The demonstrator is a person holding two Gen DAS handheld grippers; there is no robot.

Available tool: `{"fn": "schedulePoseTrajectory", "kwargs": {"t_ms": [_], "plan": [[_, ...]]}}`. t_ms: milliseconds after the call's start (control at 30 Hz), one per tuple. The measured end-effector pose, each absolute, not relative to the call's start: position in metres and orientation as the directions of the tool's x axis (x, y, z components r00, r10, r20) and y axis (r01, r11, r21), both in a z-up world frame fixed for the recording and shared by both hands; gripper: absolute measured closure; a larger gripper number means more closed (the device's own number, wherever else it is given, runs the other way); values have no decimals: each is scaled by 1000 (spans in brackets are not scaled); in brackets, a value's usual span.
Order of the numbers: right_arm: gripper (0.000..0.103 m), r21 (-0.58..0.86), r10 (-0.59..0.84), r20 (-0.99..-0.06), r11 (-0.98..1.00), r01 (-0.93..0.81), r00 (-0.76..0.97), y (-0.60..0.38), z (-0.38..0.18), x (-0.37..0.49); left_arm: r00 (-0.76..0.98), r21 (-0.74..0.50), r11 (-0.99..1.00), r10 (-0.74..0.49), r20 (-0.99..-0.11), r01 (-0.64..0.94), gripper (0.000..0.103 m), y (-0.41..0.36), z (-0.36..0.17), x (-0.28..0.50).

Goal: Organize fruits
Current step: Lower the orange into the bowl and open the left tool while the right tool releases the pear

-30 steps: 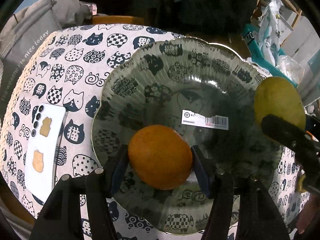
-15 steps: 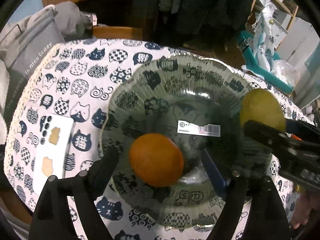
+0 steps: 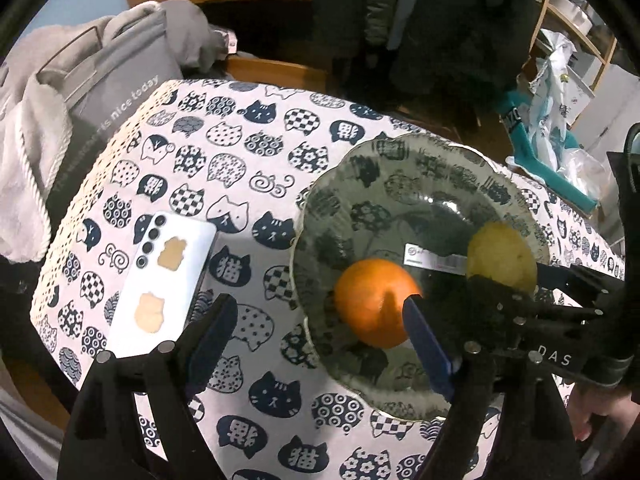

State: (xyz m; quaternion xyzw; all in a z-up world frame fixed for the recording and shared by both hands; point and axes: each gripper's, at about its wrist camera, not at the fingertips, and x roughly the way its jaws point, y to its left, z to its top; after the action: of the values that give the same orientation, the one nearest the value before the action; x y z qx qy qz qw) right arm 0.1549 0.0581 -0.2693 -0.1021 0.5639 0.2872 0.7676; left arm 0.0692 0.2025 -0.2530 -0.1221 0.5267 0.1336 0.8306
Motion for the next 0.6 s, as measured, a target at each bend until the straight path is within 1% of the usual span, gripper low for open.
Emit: {"fn": "schedulePoseTrajectory", "kwargs": {"t_ms": [267,433,500,600], "plan": [[38,138,297,-936,803,-579,189,67,-277,148,403,-64,932,92,-911,-357,17,207,-254,64],[37,154,299,-939,806,-572,168,66,-278,149,406,-71,930,87,-910,-360,17,208,-252,62],[36,167,311,-936,804,-571,164,65,-277,149,411,-74,931,86,-907,-358,17,208,-250,62],[29,174,331,-927,797,-579,178,65,-269,148,414,-69,931,93,-905,-360,17,207,-247,62]]}}
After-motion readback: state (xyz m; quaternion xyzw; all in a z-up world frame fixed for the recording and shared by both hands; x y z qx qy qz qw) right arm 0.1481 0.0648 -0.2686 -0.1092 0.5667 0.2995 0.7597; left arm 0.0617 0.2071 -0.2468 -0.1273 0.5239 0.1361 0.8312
